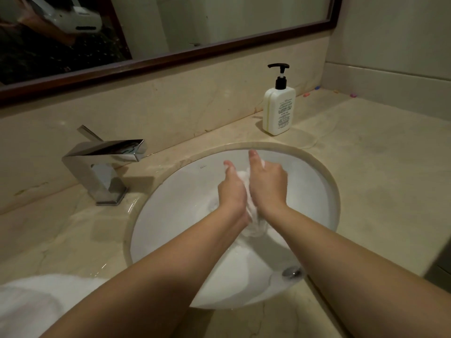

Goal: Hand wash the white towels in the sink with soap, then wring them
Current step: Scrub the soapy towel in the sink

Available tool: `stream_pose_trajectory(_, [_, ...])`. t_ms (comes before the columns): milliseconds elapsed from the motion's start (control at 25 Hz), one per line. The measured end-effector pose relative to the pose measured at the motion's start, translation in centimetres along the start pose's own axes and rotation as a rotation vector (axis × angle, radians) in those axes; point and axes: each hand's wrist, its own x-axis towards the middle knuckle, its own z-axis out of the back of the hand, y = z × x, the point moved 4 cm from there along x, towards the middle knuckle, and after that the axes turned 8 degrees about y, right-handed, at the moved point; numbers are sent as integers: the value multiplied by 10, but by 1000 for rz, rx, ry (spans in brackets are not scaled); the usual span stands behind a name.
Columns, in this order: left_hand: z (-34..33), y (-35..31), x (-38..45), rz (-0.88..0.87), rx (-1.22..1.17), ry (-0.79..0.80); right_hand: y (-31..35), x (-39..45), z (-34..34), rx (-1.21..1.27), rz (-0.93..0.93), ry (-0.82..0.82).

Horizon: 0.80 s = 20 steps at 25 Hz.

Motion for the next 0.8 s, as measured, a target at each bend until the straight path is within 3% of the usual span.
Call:
stream_pose_trajectory(120, [3,-3,2,38,-81,-9,3,-8,-8,-29,19,106])
stream_pose_trajectory(240, [-3,2,5,60,-81,34,4,-4,5,-24,-10,-15])
stream_pose_trajectory(360, [-2,2,2,14,-102,21,2,-7,1,-45,10,84])
stream_pose_trajectory(520, [-6,2,-2,28,-78,14,1,-3,3,-37,11,1])
stream_pose_trajectory(640, [0,-2,2,10,-171,21,0,-6,-9,-57,0,101])
stream_pose_trajectory(800, [-3,-1,2,47,-159,3,-2,1,-7,-77,-10,-4])
